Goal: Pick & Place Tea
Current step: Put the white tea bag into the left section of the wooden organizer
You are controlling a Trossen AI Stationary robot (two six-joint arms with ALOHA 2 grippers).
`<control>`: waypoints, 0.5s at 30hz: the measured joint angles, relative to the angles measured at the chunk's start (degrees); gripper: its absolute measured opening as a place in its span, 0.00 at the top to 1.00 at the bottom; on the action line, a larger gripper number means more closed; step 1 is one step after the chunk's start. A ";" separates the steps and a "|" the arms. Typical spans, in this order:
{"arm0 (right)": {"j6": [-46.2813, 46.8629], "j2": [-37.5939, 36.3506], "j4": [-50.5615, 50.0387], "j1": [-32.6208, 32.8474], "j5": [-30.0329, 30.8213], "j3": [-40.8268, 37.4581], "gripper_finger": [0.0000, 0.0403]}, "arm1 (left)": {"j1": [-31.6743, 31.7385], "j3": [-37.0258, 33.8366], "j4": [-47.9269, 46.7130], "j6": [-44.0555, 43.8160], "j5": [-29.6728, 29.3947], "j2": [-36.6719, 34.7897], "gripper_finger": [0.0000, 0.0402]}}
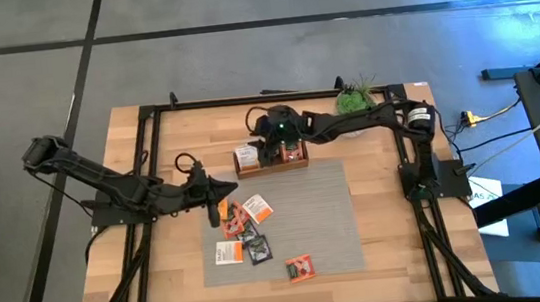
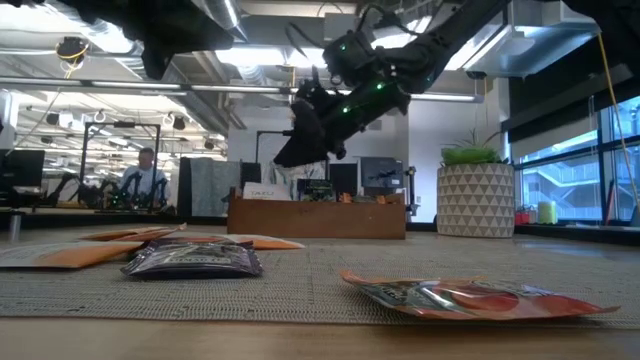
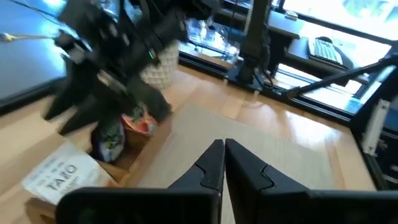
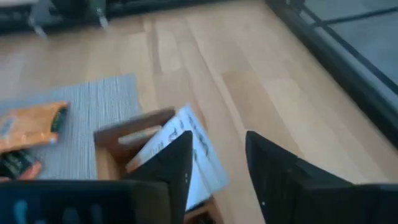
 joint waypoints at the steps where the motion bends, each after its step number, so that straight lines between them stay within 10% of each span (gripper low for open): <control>1: -0.11 -0.81 -1.12 -0.05 -1.57 0.01 0.60 | 0.00 -0.01 0.01 -0.07 1.04 0.40 0.97; 8: 0.78 -2.76 -12.81 2.16 -21.18 0.03 0.58 | 0.00 0.04 1.71 -5.15 4.89 9.45 0.97; 15: 0.87 -2.83 -22.03 5.91 -20.49 0.01 0.57 | 0.40 0.64 13.82 -7.07 5.29 25.18 0.97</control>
